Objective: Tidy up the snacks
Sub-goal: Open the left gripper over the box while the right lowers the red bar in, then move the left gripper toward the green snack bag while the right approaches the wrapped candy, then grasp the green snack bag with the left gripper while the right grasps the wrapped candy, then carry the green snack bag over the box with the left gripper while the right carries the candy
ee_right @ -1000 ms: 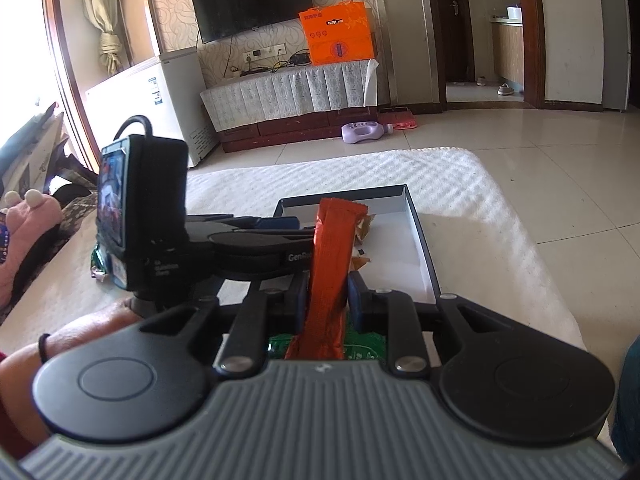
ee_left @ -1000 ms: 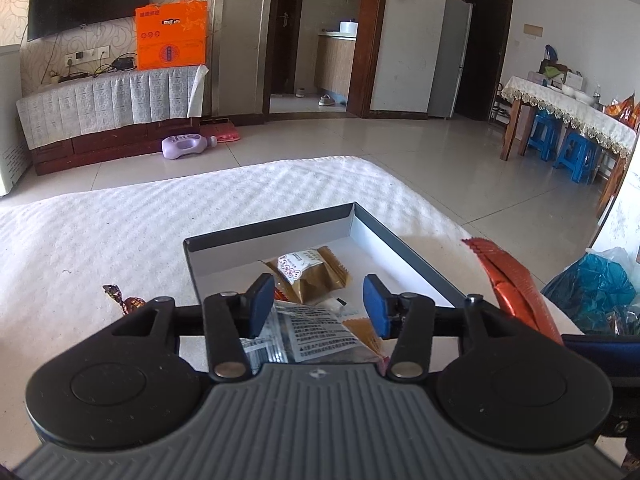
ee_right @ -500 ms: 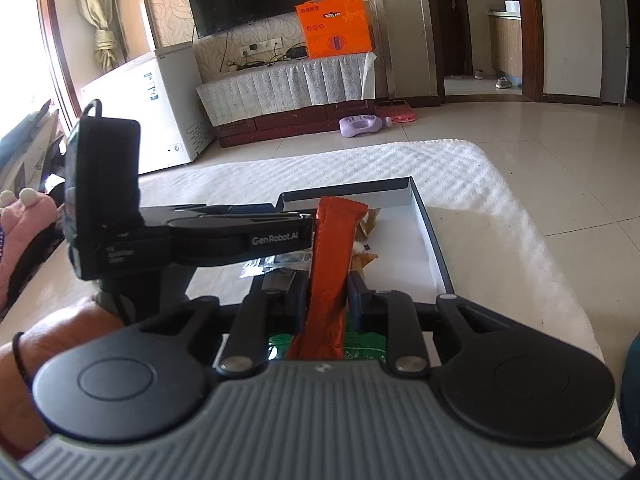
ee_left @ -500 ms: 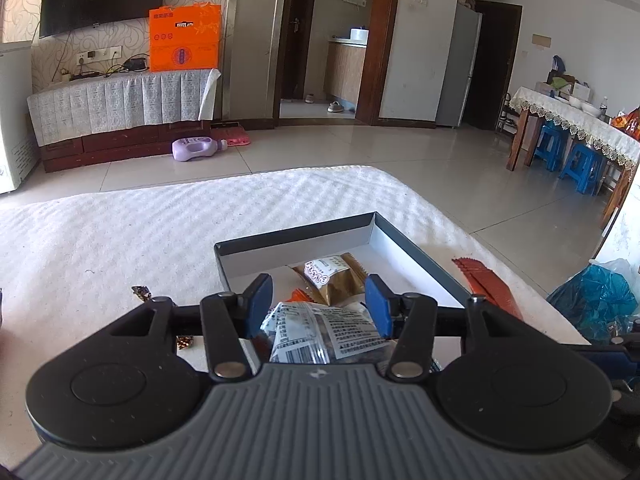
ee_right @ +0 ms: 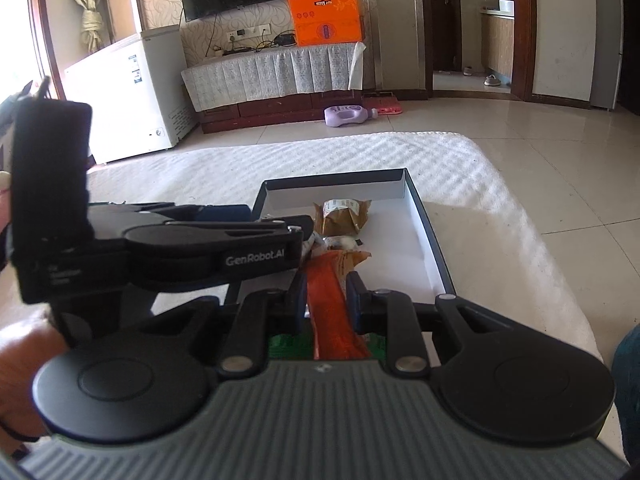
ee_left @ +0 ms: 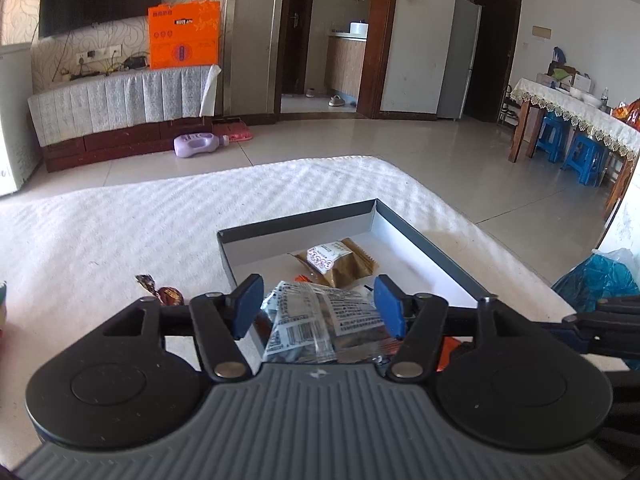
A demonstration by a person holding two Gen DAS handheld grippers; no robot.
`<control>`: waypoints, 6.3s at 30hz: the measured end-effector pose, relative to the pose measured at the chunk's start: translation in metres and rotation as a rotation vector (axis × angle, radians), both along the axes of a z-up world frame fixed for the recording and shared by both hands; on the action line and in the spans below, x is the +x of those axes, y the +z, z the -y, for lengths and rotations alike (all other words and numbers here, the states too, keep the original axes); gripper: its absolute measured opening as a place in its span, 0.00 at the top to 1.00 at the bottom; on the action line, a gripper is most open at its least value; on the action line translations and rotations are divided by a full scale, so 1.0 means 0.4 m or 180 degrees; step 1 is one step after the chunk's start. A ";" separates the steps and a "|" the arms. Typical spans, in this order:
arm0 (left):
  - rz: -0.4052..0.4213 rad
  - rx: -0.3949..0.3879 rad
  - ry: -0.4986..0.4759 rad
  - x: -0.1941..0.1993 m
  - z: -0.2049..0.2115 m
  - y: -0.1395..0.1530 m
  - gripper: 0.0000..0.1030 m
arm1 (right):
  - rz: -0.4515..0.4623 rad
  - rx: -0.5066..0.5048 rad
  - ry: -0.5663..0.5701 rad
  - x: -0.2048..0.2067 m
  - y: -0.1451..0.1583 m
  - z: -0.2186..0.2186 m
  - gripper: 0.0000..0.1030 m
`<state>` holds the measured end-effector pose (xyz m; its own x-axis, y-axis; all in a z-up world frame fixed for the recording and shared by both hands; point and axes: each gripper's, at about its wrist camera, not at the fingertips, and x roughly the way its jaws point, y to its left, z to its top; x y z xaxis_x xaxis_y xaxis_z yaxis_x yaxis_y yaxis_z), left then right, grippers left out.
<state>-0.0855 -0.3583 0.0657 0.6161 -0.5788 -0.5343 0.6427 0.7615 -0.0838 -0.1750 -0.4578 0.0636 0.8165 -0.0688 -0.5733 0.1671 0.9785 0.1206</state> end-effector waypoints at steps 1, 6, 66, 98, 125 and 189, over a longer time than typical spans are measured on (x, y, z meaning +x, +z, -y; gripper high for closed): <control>0.0011 0.0008 -0.0005 -0.002 -0.004 0.001 0.34 | -0.0010 0.0005 -0.0002 0.004 -0.003 0.000 0.77; 0.0027 0.0038 0.0022 0.001 -0.034 0.004 0.34 | -0.0035 0.0003 -0.0033 0.012 -0.009 -0.004 0.77; 0.0049 0.0191 0.0744 0.073 -0.516 0.037 0.11 | 0.0076 -0.0024 0.0489 0.164 -0.026 -0.325 0.59; -0.0138 0.0025 0.1383 0.199 -0.680 0.039 0.10 | -0.0340 -0.0237 0.0283 0.411 -0.092 -0.334 0.59; -0.0342 0.0206 0.1428 0.263 -0.683 -0.055 0.08 | -0.0398 -0.0201 0.0459 0.421 -0.072 -0.346 0.86; -0.0141 0.0231 0.1422 0.264 -0.633 -0.131 0.20 | 0.0041 -0.0001 0.1215 0.186 -0.009 -0.457 0.87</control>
